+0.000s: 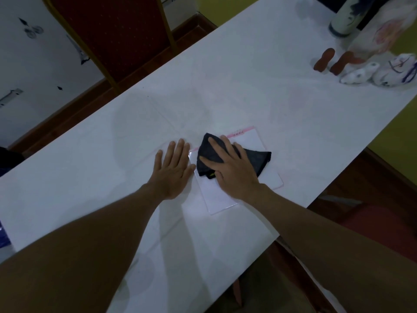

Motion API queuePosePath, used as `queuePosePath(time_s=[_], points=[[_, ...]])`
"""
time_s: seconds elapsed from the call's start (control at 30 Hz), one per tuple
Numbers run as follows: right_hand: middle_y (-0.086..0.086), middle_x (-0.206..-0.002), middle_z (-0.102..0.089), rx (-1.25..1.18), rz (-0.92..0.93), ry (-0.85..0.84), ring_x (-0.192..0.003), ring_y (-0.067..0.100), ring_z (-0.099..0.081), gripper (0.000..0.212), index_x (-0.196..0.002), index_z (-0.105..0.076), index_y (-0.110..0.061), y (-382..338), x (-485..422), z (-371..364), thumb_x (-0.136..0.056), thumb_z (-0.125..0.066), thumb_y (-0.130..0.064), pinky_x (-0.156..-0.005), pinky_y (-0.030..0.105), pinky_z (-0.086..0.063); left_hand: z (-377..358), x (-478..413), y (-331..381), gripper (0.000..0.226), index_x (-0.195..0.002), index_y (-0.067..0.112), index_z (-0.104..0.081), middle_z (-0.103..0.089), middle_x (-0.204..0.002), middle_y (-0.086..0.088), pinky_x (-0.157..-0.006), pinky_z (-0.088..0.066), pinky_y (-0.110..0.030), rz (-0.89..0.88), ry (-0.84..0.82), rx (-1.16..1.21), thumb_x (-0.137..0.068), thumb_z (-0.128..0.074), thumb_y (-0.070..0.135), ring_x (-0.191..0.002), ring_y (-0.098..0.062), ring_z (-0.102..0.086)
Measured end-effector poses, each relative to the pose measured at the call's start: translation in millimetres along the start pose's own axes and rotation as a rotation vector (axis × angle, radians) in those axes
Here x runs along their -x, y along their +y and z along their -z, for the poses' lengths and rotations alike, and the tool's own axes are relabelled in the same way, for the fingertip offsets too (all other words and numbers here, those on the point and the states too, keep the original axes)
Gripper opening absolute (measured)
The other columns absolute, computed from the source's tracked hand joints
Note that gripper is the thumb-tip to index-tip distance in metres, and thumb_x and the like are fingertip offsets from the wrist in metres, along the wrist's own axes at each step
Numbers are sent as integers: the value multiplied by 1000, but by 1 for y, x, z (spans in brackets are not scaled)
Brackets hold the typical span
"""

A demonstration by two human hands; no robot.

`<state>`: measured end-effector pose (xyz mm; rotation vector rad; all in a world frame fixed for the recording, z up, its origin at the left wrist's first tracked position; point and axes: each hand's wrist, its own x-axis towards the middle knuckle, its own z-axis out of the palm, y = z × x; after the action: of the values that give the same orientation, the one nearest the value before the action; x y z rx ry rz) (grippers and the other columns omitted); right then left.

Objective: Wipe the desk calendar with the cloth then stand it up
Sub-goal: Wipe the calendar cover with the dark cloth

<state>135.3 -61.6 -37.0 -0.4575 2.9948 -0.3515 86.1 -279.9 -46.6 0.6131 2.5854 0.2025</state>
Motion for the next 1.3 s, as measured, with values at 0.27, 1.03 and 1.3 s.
queuePosePath(time_s=[0.27,1.03,1.3], points=[[7,-166,-21,21,2,-23,-152,32,-19,54,-147,-45,-37,0,-9,0,-95,-35,-25,-120,51,-21,0,-1,-1,70,-147,26,29,36,-155,5,-119,12,-46,-10,-6,-4,-89,12,61,-141,-16,36],[1,-163,-28,39,89,-1,-151,29,-21,56,-148,-39,-34,-22,71,-24,-93,-40,-27,-122,50,-16,-1,-2,-3,69,-147,26,28,35,-156,5,-118,13,-47,-9,-26,30,-92,7,62,-142,-16,34],[3,-164,-27,-8,-445,67,-151,29,-22,59,-149,-42,-32,20,49,1,-91,-35,-27,-122,48,-18,-1,-2,0,69,-152,27,21,31,-158,9,-119,10,-46,24,-5,38,-94,2,59,-141,-10,32]])
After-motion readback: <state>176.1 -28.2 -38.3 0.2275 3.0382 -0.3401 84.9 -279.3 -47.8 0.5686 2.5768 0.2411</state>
